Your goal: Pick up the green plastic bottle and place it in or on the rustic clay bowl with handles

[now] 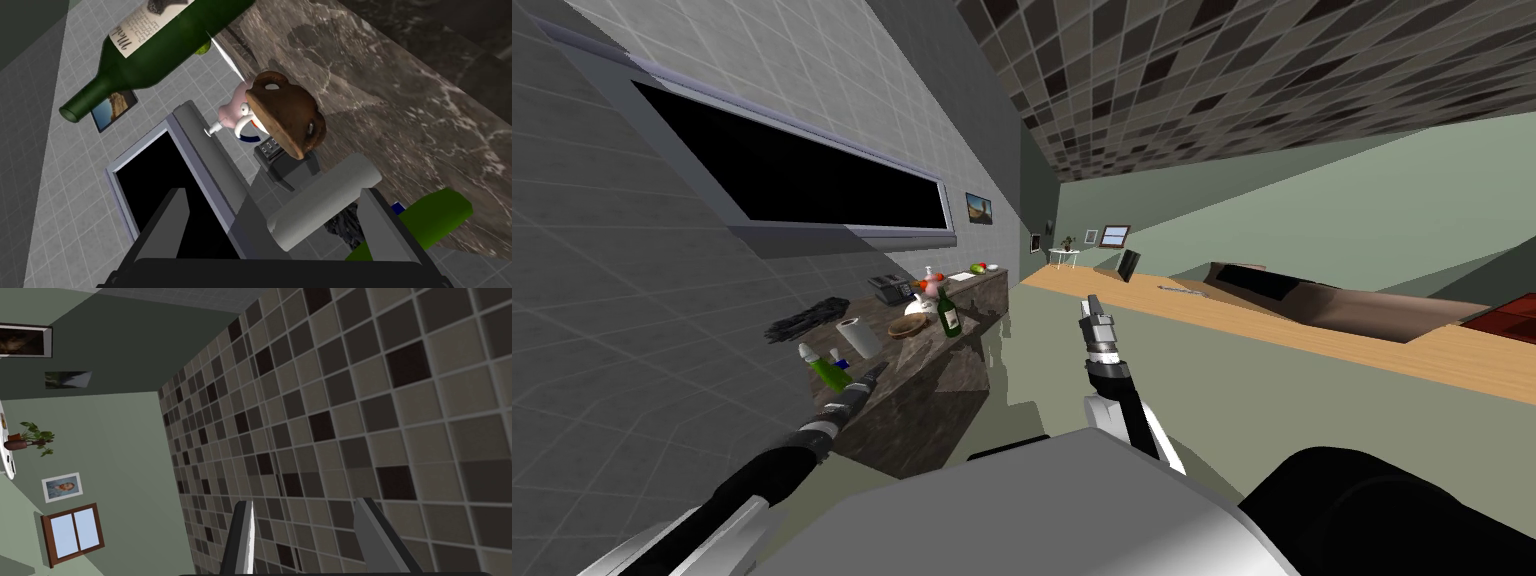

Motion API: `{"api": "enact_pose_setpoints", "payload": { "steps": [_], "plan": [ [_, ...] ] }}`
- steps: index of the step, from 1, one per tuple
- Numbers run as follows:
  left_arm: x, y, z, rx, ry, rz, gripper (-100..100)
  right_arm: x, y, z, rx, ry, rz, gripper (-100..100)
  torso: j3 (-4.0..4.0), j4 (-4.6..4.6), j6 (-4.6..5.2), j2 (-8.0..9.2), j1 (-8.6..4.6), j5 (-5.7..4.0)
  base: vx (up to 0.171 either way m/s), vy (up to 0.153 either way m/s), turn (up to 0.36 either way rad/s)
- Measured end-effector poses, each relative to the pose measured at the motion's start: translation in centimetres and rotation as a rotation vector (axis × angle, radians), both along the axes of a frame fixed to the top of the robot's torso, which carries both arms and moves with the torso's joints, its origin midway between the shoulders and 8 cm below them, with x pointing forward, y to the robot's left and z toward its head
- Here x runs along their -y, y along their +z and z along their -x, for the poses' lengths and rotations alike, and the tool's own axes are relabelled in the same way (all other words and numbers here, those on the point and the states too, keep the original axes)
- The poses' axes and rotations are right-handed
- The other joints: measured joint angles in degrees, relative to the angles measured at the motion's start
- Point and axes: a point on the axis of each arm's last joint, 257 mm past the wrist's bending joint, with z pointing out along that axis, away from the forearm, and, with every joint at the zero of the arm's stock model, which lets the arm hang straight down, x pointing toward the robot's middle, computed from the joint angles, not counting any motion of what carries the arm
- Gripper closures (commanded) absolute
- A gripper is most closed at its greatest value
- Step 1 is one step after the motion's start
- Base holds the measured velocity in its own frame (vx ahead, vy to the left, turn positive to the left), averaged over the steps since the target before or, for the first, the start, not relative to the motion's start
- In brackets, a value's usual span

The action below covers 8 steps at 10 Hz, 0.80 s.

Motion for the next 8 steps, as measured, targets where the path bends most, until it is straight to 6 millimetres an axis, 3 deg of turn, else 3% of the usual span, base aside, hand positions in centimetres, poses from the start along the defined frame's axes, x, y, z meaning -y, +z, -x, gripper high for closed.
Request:
{"api": "enact_pose_setpoints", "payload": {
  "steps": [4,8],
  "plan": [
    [-4.8,-3.0,1.3,-0.151,0.051,-0.096,-100,0.0,0.0,0.0,0.0,0.0,0.0,0,-0.02,-0.01,0.0,-0.03,0.01,0.0,0.023,-0.048,-0.038],
    [-8.9,-4.6,2.5,-0.272,0.105,-0.176,-100,0.0,0.0,0.0,0.0,0.0,0.0,0,-0.01,0.0,0.0,-0.02,0.07,0.01,0.021,-0.038,-0.03]
  ]
}}
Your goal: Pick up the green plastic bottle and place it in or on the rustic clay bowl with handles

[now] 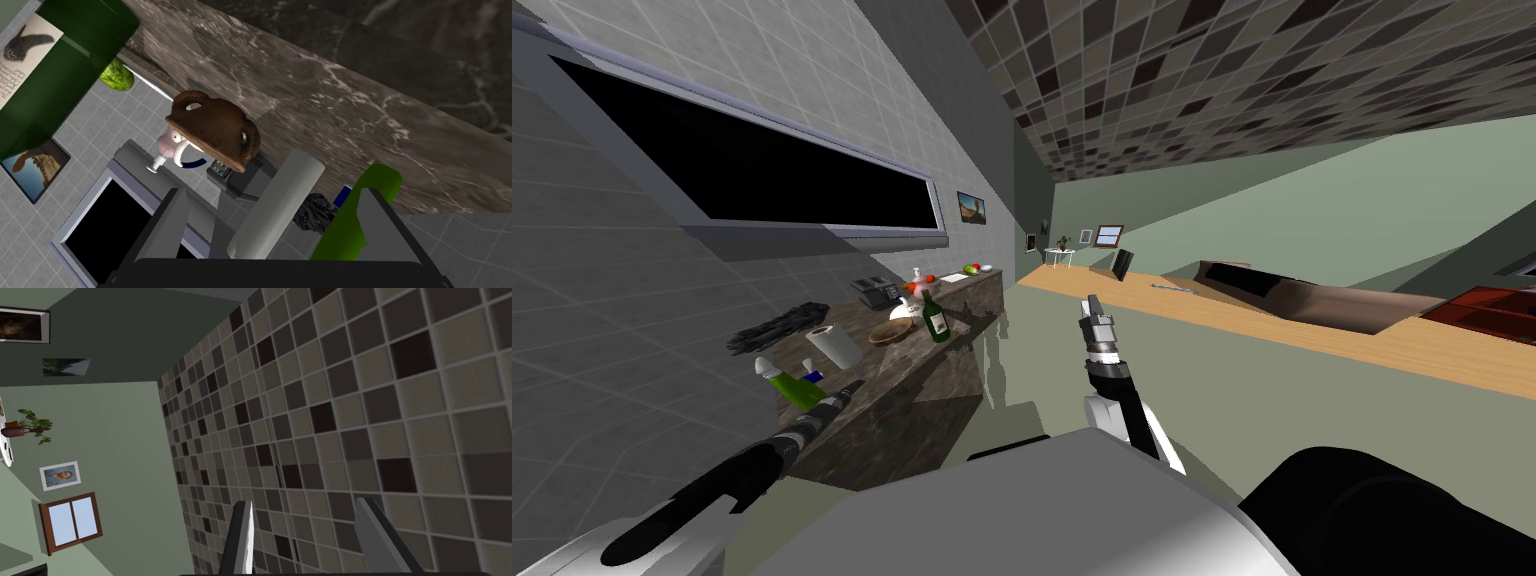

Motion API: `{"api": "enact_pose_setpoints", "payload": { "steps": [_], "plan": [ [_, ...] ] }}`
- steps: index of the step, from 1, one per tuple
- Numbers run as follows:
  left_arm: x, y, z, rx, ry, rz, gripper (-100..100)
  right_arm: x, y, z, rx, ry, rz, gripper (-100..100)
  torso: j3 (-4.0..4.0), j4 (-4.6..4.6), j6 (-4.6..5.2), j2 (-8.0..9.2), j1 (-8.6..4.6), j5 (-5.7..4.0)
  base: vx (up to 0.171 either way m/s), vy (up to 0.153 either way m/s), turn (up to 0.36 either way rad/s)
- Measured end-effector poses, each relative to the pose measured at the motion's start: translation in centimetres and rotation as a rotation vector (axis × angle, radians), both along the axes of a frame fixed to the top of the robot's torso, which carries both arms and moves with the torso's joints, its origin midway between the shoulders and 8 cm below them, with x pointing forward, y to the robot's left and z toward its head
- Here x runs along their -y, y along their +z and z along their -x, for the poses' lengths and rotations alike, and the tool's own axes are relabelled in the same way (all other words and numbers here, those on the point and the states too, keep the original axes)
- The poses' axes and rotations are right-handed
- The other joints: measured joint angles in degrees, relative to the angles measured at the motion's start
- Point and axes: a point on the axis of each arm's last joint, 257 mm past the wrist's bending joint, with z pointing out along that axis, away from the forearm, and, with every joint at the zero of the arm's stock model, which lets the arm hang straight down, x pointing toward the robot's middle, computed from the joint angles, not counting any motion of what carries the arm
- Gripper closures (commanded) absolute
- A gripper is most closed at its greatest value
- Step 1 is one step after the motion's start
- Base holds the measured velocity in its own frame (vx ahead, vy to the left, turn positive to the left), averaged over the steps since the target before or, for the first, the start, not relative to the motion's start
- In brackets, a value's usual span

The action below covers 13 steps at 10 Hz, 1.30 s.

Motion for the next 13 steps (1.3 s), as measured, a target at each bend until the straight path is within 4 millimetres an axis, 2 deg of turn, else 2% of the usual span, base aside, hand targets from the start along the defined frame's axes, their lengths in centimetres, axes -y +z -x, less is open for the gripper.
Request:
{"api": "enact_pose_setpoints", "payload": {
  "steps": [4,6,7,12,13],
  "plan": [
    [-3.8,-0.6,1.3,-0.098,0.047,-0.078,-100,0.0,0.0,0.0,0.0,0.0,0.0,0,0.0,0.0,0.0,0.0,0.01,0.0,0.026,-0.041,-0.041],
    [-7.3,-0.3,2.5,-0.173,0.088,-0.148,-100,0.0,0.0,0.0,0.0,0.0,0.0,0,-0.04,-0.02,-0.01,-0.07,-0.09,-0.03,0.041,-0.05,-0.025],
    [-8.3,-0.4,2.9,-0.195,0.102,-0.166,-100,0.0,0.0,0.0,0.0,0.0,0.0,0,-0.03,-0.01,-0.01,-0.04,-0.02,-0.01,0.028,-0.029,-0.026],
    [-15.0,1.6,5.3,-0.334,0.198,-0.31,-100,0.0,0.0,0.0,0.0,0.0,0.0,0,-0.03,-0.01,-0.01,-0.06,-0.04,-0.01,0.038,-0.042,-0.038],
    [-16.1,2.2,5.3,-0.355,0.214,-0.335,-100,0.0,0.0,0.0,0.0,0.0,0.0,0,-0.04,-0.01,0.0,-0.06,-0.01,-0.01,0.036,-0.026,-0.035]
  ]
}}
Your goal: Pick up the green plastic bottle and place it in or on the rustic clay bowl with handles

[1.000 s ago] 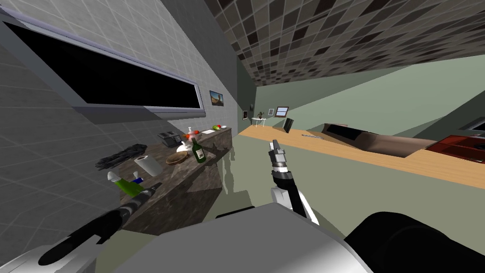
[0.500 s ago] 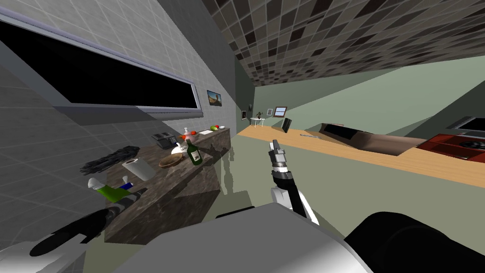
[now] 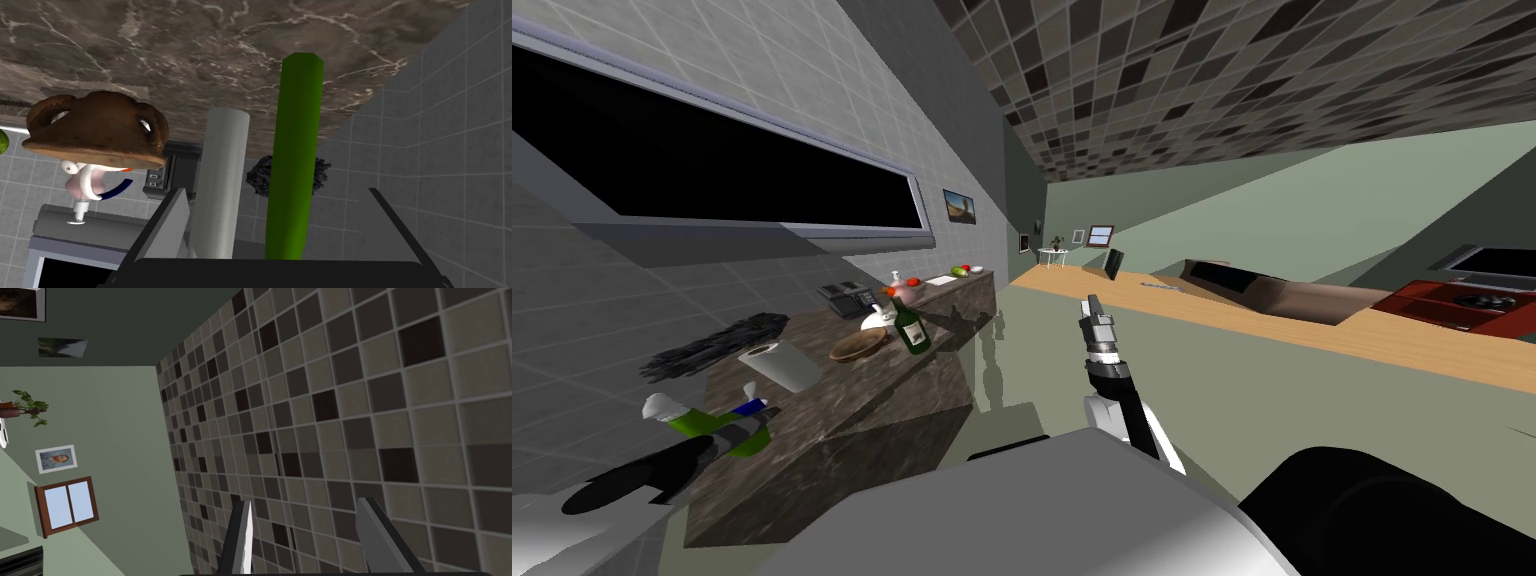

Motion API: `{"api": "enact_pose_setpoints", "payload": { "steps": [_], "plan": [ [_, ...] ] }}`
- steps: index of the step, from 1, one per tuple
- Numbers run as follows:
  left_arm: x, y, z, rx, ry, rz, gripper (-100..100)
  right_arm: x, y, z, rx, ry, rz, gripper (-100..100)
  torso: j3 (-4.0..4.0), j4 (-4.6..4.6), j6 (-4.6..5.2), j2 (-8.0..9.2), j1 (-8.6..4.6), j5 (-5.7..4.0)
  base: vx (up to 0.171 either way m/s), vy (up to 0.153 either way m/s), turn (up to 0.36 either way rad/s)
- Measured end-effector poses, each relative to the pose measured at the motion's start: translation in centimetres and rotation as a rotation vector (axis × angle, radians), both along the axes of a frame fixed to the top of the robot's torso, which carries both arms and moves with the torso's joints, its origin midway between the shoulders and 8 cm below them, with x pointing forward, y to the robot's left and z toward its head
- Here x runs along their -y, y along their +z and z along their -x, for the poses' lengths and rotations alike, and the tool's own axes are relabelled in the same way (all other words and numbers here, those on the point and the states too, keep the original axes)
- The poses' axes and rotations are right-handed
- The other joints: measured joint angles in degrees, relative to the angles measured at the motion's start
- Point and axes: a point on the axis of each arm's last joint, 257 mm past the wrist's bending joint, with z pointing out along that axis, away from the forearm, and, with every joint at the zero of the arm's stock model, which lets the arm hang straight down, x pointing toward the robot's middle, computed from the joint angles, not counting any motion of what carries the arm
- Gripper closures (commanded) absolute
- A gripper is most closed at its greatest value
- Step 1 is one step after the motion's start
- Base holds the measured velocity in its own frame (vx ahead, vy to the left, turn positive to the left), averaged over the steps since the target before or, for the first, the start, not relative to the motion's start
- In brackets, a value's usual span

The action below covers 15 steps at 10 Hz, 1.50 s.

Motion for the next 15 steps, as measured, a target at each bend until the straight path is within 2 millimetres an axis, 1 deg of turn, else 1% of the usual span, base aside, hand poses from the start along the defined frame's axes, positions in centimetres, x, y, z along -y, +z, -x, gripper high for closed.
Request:
{"api": "enact_pose_setpoints", "payload": {
  "steps": [3,4,5,7,8,12,13,14,15],
  "plan": [
    [-3.3,1.9,1.2,-0.058,0.05,-0.073,-100,0.0,0.0,0.0,0.0,0.0,0.0,0,0.01,0.0,-0.01,0.02,0.03,0.01,0.03,-0.023,-0.019],
    [-3.4,2.0,1.3,-0.062,0.053,-0.076,0,0.0,0.0,0.0,0.0,0.0,0.0,0,0.05,0.02,-0.02,0.09,0.08,0.03,0.0,0.0,0.0],
    [-3.4,2.0,1.3,-0.061,0.053,-0.076,-100,0.0,0.0,0.0,0.0,0.0,0.0,0,0.08,0.03,-0.03,0.14,0.11,0.04,0.027,0.035,-0.059],
    [-3.9,1.1,1.9,-0.062,0.064,-0.075,-100,0.0,0.0,0.0,0.0,0.0,0.0,0,0.01,0.0,-0.01,0.02,0.37,0.1,0.035,0.047,-0.05],
    [-3.9,1.0,1.9,-0.062,0.063,-0.076,100,0.0,0.0,0.0,0.0,0.0,0.0,0,0.04,0.01,-0.03,0.07,0.28,0.09,0.003,0.005,0.001],
    [-4.0,1.1,2.0,-0.063,0.065,-0.076,100,0.0,0.0,0.0,0.0,0.0,0.0,0,0.08,0.03,0.02,0.14,0.16,0.09,0.0,0.001,0.004],
    [-4.0,1.1,2.0,-0.063,0.065,-0.076,0,0.0,0.0,0.0,0.0,0.0,0.0,0,0.08,0.03,0.02,0.14,0.16,0.08,0.0,0.0,0.0],
    [-4.0,1.1,2.0,-0.063,0.065,-0.076,100,0.0,0.0,0.0,0.0,0.0,0.0,0,0.08,0.03,0.02,0.14,0.16,0.08,-0.03,-0.038,0.095],
    [-3.8,1.5,1.5,-0.061,0.057,-0.077,100,0.0,0.0,0.0,0.0,0.0,0.0,0,0.14,0.05,-0.04,0.25,0.01,0.05,-0.018,-0.026,0.029]
  ]
}}
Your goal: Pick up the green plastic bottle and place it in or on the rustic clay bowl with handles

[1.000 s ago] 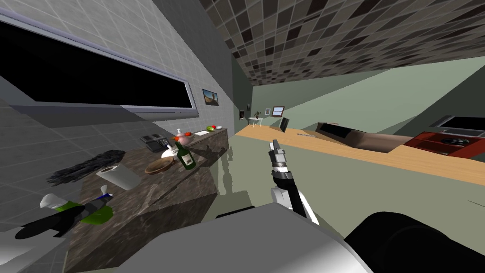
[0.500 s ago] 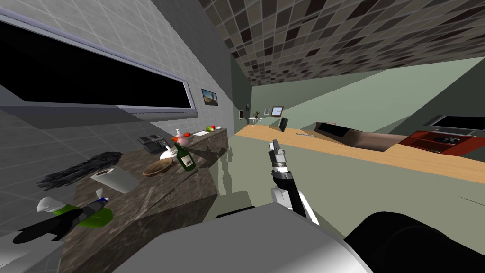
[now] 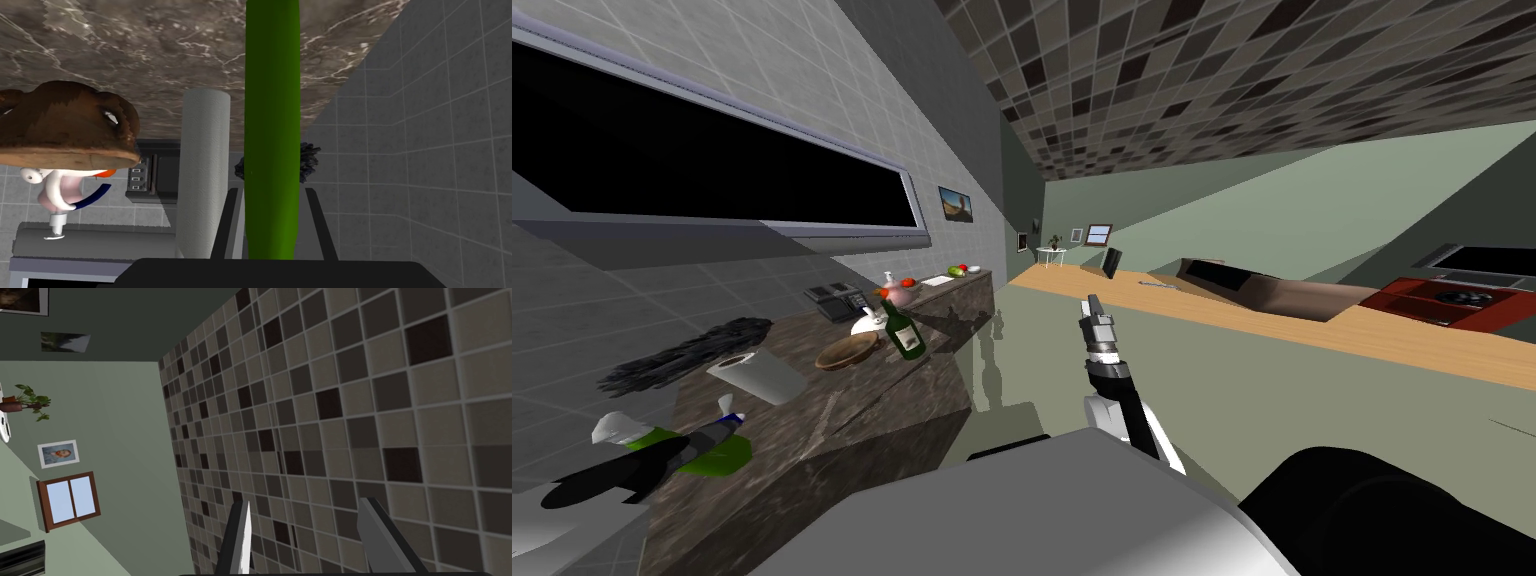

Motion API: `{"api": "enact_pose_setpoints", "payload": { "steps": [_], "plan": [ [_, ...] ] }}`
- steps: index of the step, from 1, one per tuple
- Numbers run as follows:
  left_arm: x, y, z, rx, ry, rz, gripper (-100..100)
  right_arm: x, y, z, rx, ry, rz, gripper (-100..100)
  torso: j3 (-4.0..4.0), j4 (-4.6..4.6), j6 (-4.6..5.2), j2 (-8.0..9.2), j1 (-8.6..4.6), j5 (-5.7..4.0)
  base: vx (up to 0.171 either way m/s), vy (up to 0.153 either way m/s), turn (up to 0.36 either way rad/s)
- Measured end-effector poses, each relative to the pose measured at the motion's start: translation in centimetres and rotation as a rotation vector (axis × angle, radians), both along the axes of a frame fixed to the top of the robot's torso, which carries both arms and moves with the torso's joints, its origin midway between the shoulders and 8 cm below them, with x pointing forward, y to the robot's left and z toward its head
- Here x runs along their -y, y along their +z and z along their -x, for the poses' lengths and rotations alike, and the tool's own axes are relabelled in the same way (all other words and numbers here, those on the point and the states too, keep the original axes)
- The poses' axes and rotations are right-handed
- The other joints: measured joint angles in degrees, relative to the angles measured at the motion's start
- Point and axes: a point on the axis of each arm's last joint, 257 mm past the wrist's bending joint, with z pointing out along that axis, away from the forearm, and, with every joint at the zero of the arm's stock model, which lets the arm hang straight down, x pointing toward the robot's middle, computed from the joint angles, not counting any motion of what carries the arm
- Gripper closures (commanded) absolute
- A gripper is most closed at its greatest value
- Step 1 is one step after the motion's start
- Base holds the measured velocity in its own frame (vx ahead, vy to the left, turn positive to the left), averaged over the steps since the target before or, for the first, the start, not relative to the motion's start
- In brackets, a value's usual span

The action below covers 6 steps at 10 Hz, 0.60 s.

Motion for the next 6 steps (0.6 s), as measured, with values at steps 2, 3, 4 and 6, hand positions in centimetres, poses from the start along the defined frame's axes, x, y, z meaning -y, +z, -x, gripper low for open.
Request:
{"api": "enact_pose_setpoints", "payload": {
  "steps": [2,3,4,6],
  "plan": [
    [0.0,0.0,0.0,-0.001,0.0,0.0,100,0.0,0.0,0.0,0.0,0.0,0.0,0,-0.02,-0.01,0.03,-0.05,0.08,0.01,-0.043,-0.038,0.038],
    [0.5,0.6,-0.6,0.007,-0.01,0.003,100,0.0,0.0,0.0,0.0,0.0,0.0,0,0.09,0.03,0.02,0.18,-0.18,-0.02,-0.13,-0.115,0.083],
    [0.9,1.0,-1.2,0.015,-0.015,0.011,100,0.0,0.0,0.0,0.0,0.0,0.0,0,0.23,0.09,-0.02,0.38,-0.35,-0.07,-0.127,-0.135,0.102],
    [1.9,1.8,-2.3,0.029,-0.029,0.025,100,0.0,0.0,0.0,0.0,0.0,0.0,0,0.27,0.14,-0.03,0.41,-0.53,-0.14,-0.084,-0.117,0.063]
  ]
}}
